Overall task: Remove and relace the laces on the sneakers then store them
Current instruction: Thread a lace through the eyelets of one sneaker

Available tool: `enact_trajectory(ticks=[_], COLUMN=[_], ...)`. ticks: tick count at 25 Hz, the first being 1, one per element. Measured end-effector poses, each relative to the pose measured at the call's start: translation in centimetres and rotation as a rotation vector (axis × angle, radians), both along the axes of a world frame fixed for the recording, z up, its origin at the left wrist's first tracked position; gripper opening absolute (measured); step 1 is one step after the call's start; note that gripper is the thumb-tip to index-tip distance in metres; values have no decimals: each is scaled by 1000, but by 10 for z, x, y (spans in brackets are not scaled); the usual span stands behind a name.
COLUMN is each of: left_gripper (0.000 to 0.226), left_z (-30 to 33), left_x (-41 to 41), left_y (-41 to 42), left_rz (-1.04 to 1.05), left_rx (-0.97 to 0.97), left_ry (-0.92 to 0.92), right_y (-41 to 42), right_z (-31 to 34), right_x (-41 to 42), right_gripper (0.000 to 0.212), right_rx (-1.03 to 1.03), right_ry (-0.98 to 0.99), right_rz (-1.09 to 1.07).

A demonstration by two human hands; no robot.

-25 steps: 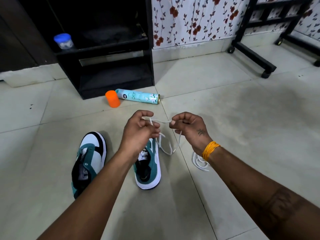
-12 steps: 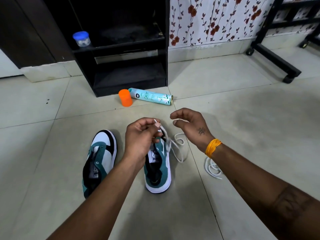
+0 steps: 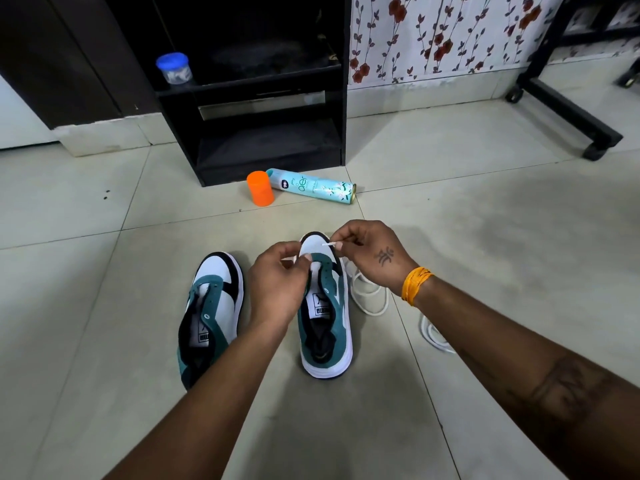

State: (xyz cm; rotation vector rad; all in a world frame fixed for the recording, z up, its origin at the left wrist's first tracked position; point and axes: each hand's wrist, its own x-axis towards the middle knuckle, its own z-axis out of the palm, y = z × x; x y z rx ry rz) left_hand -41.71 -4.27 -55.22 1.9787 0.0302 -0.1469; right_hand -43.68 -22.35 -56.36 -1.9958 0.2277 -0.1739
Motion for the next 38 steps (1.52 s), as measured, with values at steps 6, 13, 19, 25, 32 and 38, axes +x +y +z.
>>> enact_trajectory(ticks=[6, 13, 19, 25, 32, 38], left_gripper=[14, 39, 17, 35, 20, 16], left_z=[-13, -17, -16, -14, -29, -29], left_x=[-26, -49, -44, -25, -23, -22], left_y=[1, 10, 8, 6, 12, 12], left_rz=[-73, -156, -218, -226, -148, -145], left_rx=[69, 345, 561, 567, 312, 248], left_ry=[170, 36, -171, -147, -31, 21], right_y=[17, 27, 32, 43, 58, 66], right_z=[-29, -37, -35, -32, -43, -56], right_x=[-9, -44, -45, -35, -39, -42], right_gripper=[9, 13, 14, 6, 9, 10], right_rx=[-39, -133, -202, -388, -466, -363], right_ry=[56, 9, 12, 0, -35, -92], right_rz=[-53, -61, -41, -35, -50, -185])
